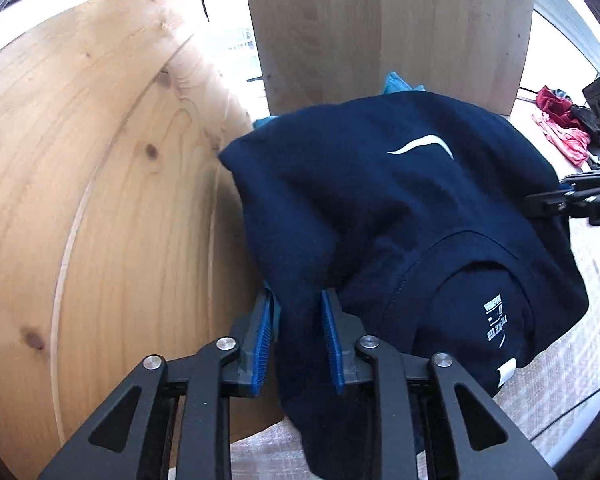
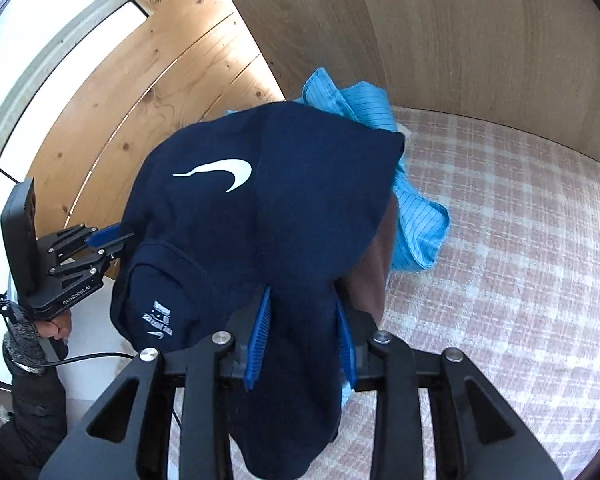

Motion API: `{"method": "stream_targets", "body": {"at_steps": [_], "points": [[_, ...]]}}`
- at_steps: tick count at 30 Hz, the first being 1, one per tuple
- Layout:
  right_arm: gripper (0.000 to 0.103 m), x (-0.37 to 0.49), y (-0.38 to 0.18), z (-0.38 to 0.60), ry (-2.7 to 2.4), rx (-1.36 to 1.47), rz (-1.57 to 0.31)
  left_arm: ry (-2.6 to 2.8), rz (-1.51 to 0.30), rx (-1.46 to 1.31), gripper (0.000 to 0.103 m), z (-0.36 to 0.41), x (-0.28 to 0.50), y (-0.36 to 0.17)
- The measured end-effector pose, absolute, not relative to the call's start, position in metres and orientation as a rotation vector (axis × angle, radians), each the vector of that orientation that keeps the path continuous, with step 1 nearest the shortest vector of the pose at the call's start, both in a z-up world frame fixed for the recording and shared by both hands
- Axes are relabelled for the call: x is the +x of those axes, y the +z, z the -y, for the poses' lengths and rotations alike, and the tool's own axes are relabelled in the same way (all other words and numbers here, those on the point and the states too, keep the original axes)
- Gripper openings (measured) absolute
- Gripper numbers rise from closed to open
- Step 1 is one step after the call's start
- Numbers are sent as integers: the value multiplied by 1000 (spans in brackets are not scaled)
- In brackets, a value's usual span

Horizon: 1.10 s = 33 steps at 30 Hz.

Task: Fold clothes
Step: 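Lower the sweatshirt onto the blue garment on the stack with both grippers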

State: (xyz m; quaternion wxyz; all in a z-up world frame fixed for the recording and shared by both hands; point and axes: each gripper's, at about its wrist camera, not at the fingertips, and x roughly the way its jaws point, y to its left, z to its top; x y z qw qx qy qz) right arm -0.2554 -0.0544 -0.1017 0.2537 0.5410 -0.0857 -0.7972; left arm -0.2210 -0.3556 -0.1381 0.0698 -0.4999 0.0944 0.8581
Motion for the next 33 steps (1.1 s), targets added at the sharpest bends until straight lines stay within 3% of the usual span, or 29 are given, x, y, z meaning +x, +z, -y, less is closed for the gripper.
{"method": "stream_targets", "body": {"at_steps": [7,9,15,17,20,23,33], "points": [[32,-229,-49,41,-2312,1217,211,2715,-225,-1373,26,364,-184,-89],[27,-234,-50,55,-2287,1195,180,2713,-184,-1317,26,358,-187,-82],[24,-252,-115,88,-2289,1307,-123,2636,-317,-1505,30,339,-234,-148],[24,-255,-121,63,-2220,1307,27,2632,-387,-1574,34,341,-236,-168],[28,-263,-98,20,-2220,1256,321,2694,-428,-1532,33,342,-231,-147],[42,-281,-89,4,-2277,1236,374,2734,-467,-1463,33,337,-239,-121],[43,-346,-147,10,-2073,1400,638,2643,-459,-1552,36,336,-328,-124]]}}
